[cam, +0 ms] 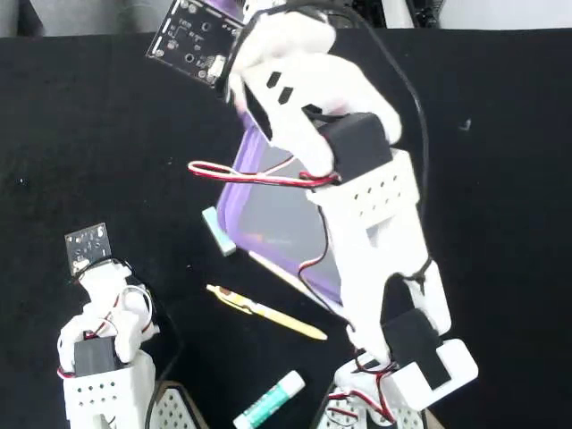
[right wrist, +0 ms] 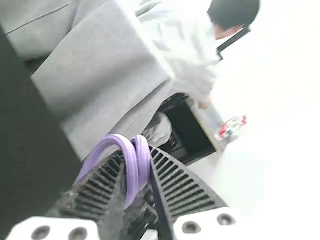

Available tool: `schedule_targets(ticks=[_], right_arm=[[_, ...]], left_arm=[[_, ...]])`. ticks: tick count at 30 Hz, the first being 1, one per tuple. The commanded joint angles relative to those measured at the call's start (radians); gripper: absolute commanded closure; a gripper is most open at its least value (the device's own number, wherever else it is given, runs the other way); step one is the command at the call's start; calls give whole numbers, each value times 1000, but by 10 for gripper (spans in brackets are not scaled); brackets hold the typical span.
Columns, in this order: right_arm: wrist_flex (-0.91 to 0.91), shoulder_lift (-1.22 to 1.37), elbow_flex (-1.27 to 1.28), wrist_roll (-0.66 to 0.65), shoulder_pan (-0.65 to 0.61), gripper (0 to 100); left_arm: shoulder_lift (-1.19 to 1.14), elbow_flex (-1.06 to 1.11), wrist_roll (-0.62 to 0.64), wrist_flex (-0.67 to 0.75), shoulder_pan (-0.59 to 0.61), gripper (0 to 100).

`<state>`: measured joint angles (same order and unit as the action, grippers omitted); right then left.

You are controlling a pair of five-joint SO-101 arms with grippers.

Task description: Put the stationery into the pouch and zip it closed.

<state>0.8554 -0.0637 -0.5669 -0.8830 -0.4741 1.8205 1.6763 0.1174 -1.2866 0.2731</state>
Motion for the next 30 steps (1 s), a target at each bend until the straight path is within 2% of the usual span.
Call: schedule_targets(ticks=[1, 11, 18, 30], right_arm=[[-20, -61, -105, -8, -40, 988], [9, -62, -211, -6, -199, 988], [255, -90, -236, -6, -292, 988], [658, -337, -245, -6, -288, 988]], left_arm=[[3, 24, 6, 12, -5, 970], [3, 24, 6, 12, -5, 970], [3, 24, 6, 12, -5, 970], [3, 24, 6, 12, -5, 970]])
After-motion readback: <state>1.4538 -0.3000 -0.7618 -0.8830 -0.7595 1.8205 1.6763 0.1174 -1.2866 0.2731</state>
